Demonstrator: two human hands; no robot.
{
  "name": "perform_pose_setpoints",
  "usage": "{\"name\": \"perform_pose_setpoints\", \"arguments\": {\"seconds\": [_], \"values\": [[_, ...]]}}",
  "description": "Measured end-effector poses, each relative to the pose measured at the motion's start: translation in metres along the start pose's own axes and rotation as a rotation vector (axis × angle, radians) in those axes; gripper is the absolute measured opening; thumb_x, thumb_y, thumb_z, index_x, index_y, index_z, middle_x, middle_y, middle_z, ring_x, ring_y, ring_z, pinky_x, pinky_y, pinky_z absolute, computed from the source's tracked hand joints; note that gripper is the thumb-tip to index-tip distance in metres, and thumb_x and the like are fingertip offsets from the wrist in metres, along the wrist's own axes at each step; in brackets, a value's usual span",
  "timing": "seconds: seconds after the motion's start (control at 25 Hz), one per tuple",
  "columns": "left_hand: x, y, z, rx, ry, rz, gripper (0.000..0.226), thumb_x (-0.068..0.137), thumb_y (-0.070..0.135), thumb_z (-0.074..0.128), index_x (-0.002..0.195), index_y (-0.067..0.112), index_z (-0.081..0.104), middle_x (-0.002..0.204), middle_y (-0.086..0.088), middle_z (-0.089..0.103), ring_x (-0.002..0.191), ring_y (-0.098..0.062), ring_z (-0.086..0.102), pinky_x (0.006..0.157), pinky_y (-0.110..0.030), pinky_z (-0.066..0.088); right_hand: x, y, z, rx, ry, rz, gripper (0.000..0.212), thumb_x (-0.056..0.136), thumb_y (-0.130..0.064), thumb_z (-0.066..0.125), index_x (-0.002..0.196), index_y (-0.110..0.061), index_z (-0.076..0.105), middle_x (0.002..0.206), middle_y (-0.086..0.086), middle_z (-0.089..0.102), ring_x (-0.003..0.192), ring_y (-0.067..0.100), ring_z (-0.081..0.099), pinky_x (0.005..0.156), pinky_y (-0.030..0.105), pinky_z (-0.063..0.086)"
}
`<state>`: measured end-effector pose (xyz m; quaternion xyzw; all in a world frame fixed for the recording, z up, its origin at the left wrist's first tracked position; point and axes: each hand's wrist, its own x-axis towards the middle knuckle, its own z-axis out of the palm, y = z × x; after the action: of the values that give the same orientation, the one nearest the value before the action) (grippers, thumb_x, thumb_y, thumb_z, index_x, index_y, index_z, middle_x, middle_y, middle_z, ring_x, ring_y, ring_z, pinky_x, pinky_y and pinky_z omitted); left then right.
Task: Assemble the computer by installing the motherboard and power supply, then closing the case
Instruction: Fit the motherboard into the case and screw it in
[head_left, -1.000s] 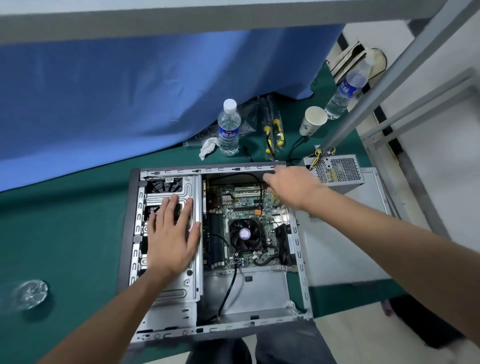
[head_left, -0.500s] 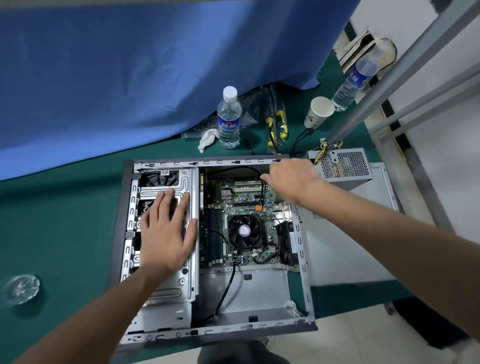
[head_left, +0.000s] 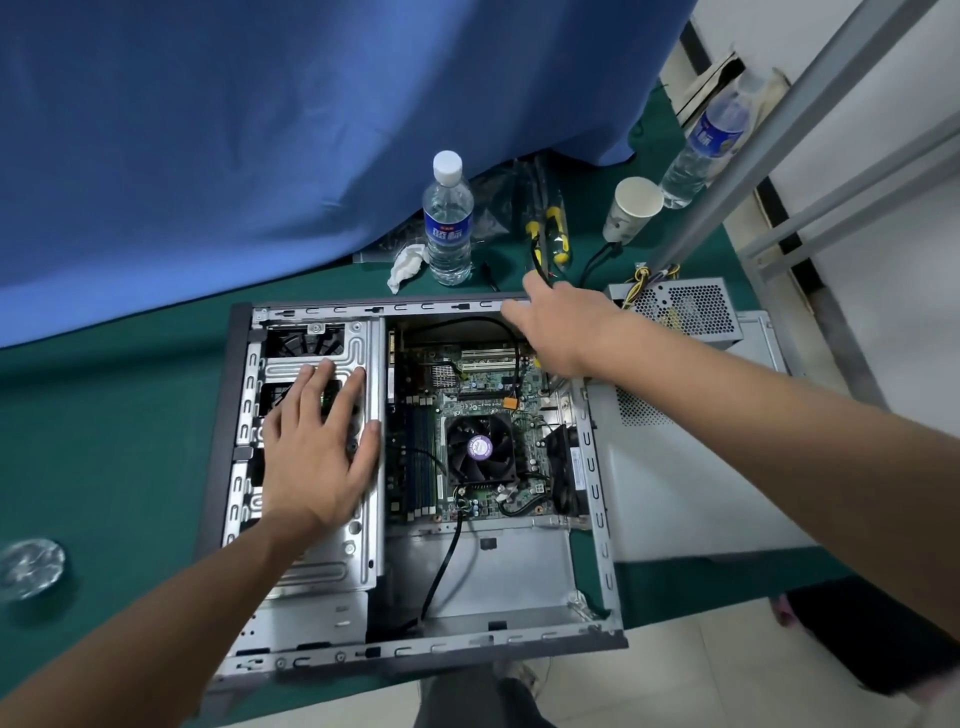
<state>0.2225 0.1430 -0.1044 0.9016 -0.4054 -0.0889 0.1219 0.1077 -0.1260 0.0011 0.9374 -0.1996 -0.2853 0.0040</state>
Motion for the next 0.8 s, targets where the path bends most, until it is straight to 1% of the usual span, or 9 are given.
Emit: {"name": "perform_pose_setpoints", "arguments": {"seconds": [0.12, 0.2, 0.32, 0.4, 0.52, 0.6, 0.68, 0.72, 0.8], "values": [[0.001, 0.0, 0.001, 0.003, 0.001, 0.0, 0.064, 0.095, 0.057, 0.024, 0.154, 0.031, 0.03, 0.161, -0.006, 0.023, 0.15, -0.023, 0.013, 0.116, -0.052, 0.017, -0.008, -0.01, 0.007, -0.211, 0.116, 0.031, 0.013, 0.099, -0.014, 0.053, 0.111, -0.014, 0.055, 0.085, 0.001, 0.045, 0.072, 0.022, 0.049, 0.047, 0.03, 0.029], [0.0, -0.001, 0.001, 0.002, 0.004, 0.0, 0.064, 0.095, 0.057, 0.025, 0.153, 0.031, 0.03, 0.161, -0.006, 0.023, 0.15, -0.023, 0.013, 0.115, -0.051, 0.017, -0.008, -0.014, 0.01, -0.249, 0.101, 0.104, 0.022, 0.106, -0.027, 0.043, 0.098, -0.015, 0.06, 0.074, -0.002, 0.051, 0.064, 0.02, 0.049, 0.044, 0.027, 0.026], [0.0, -0.001, 0.001, 0.0, 0.005, 0.003, 0.063, 0.096, 0.057, 0.025, 0.153, 0.031, 0.03, 0.161, -0.006, 0.024, 0.15, -0.023, 0.013, 0.115, -0.051, 0.018, -0.003, -0.006, 0.003, -0.102, 0.017, 0.012, 0.028, 0.103, -0.019, 0.044, 0.13, -0.015, 0.048, 0.128, 0.015, 0.047, 0.085, 0.027, 0.055, 0.053, 0.035, 0.038], [0.001, -0.001, 0.001, -0.001, 0.006, 0.003, 0.063, 0.096, 0.056, 0.025, 0.153, 0.031, 0.031, 0.16, -0.006, 0.024, 0.15, -0.023, 0.013, 0.115, -0.051, 0.018, -0.002, -0.002, 0.0, -0.115, 0.012, -0.13, 0.045, 0.094, -0.002, 0.048, 0.135, -0.019, 0.045, 0.121, 0.014, 0.043, 0.085, 0.027, 0.051, 0.058, 0.037, 0.041], [0.001, -0.001, 0.001, 0.001, 0.005, 0.006, 0.063, 0.095, 0.056, 0.026, 0.153, 0.031, 0.031, 0.16, -0.007, 0.024, 0.15, -0.023, 0.014, 0.115, -0.051, 0.019, -0.008, -0.003, 0.007, -0.232, 0.139, -0.069, 0.021, 0.104, -0.018, 0.042, 0.119, -0.015, 0.057, 0.09, 0.002, 0.049, 0.074, 0.024, 0.051, 0.057, 0.034, 0.042], [0.001, -0.001, 0.0, 0.004, 0.003, 0.003, 0.063, 0.095, 0.056, 0.025, 0.153, 0.031, 0.031, 0.16, -0.006, 0.024, 0.15, -0.023, 0.013, 0.115, -0.05, 0.018, -0.009, -0.003, 0.008, -0.204, 0.098, 0.026, 0.036, 0.108, -0.036, 0.032, 0.12, -0.013, 0.057, 0.106, 0.007, 0.06, 0.083, 0.026, 0.06, 0.062, 0.036, 0.048], [0.001, 0.0, 0.0, 0.0, 0.007, 0.002, 0.064, 0.095, 0.056, 0.025, 0.153, 0.03, 0.032, 0.16, -0.006, 0.024, 0.15, -0.023, 0.014, 0.115, -0.05, 0.018, -0.007, 0.002, 0.006, -0.081, -0.005, 0.03, 0.034, 0.105, -0.029, 0.039, 0.137, -0.017, 0.042, 0.142, 0.019, 0.039, 0.09, 0.033, 0.062, 0.065, 0.039, 0.05], [0.001, 0.0, -0.001, -0.005, 0.01, 0.002, 0.064, 0.095, 0.056, 0.025, 0.153, 0.03, 0.033, 0.16, -0.007, 0.025, 0.15, -0.023, 0.014, 0.115, -0.05, 0.018, -0.007, 0.006, 0.003, -0.02, -0.041, -0.01, 0.039, 0.101, -0.018, 0.045, 0.14, -0.021, 0.039, 0.147, 0.019, 0.029, 0.086, 0.032, 0.06, 0.063, 0.039, 0.048], [0.001, 0.0, -0.001, -0.011, 0.012, 0.005, 0.064, 0.095, 0.056, 0.025, 0.152, 0.03, 0.034, 0.16, -0.007, 0.026, 0.149, -0.024, 0.015, 0.115, -0.05, 0.018, -0.01, 0.007, 0.001, -0.016, -0.025, -0.093, 0.041, 0.093, -0.006, 0.05, 0.131, -0.021, 0.047, 0.13, 0.015, 0.04, 0.072, 0.024, 0.052, 0.057, 0.036, 0.043]]}}
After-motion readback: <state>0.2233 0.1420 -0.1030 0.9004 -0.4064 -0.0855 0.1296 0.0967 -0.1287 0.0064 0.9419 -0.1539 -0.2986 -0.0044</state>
